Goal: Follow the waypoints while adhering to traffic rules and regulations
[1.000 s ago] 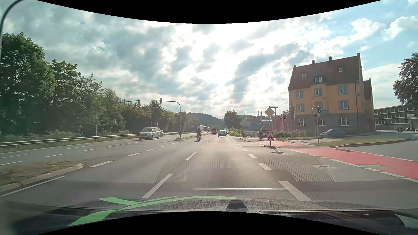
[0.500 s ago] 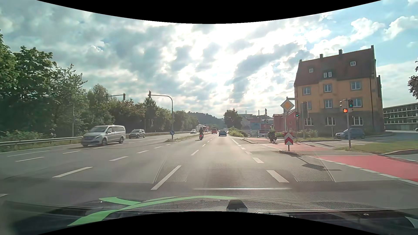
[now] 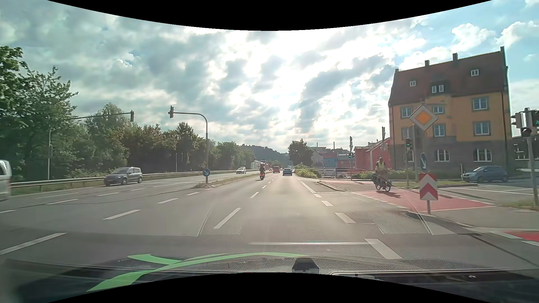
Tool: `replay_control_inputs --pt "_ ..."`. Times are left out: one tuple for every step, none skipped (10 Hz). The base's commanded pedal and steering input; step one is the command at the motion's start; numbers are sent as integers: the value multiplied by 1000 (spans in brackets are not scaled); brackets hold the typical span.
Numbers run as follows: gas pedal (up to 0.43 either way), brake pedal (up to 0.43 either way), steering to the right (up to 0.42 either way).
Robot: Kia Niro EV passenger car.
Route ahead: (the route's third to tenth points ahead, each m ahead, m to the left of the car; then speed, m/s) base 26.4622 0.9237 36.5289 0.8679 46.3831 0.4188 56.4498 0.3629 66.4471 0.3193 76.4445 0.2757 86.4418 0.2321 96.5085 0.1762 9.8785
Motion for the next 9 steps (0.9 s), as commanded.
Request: replay_control_inputs --pt "228 0 0" --pt "228 0 0" --pt "228 0 0" --pt "228 0 0" --pt "228 0 0" --pt "228 0 0" --pt "228 0 0" --pt "228 0 0" --pt "228 0 0"
